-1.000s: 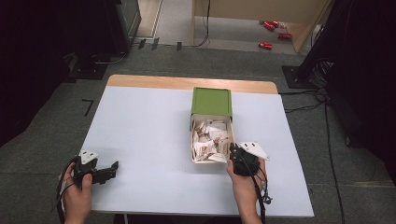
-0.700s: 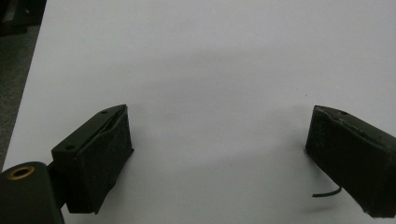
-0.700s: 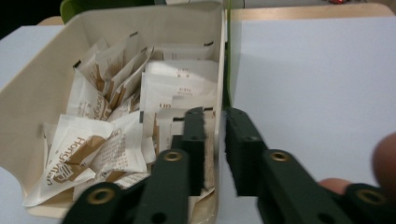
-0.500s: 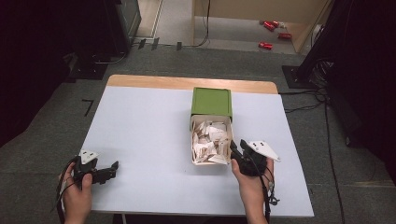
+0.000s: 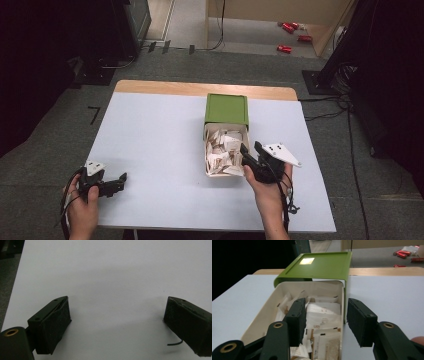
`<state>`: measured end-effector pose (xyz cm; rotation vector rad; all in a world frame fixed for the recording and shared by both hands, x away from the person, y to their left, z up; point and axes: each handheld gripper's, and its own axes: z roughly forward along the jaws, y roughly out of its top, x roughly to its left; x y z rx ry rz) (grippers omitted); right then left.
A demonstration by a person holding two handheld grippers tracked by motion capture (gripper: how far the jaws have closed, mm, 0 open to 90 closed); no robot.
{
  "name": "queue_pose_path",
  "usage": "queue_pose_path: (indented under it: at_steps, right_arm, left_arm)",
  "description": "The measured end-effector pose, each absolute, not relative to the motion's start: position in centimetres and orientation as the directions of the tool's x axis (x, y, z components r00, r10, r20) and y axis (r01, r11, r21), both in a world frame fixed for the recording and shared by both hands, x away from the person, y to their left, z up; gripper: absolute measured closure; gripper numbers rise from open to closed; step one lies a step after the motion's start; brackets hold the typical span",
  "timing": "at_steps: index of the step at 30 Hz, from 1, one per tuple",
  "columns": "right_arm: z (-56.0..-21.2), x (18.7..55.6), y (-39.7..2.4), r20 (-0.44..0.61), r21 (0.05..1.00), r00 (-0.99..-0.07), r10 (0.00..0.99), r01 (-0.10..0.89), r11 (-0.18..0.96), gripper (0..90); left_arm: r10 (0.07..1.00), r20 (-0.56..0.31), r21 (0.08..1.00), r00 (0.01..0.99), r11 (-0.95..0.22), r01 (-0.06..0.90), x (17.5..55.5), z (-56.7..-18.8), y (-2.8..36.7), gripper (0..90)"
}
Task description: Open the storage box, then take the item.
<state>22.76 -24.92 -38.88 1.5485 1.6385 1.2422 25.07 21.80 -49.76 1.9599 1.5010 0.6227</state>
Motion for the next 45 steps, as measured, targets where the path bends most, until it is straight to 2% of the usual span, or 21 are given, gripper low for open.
queue_pose_path:
  at_steps: [17, 27, 39, 45]
  right_arm:
    - [-39.7, 23.4, -21.6, 0.177, 0.882, -0.26, 0.949, 0.47, -0.035, 50.3]
    - [-40.7, 23.9, -20.5, 0.177, 0.871, -0.266, 0.947, 0.491, -0.025, 51.2]
    - [-42.7, 24.3, -19.6, 0.189, 0.846, -0.278, 0.942, 0.533, -0.012, 56.8]
    - [-43.4, 24.0, -19.1, 0.195, 0.837, -0.287, 0.938, 0.547, -0.007, 64.0]
  left_arm:
    - [0.966, 0.014, 0.694, 0.257, -0.194, 0.694, 25.1, -49.7, 21.8, 7.4]
    - [0.966, 0.014, 0.694, 0.257, -0.195, 0.693, 25.1, -49.7, 21.8, 7.4]
    - [0.966, 0.015, 0.695, 0.256, -0.194, 0.693, 25.1, -49.8, 21.8, 7.4]
    - [0.966, 0.015, 0.694, 0.257, -0.195, 0.693, 25.1, -49.7, 21.8, 7.4]
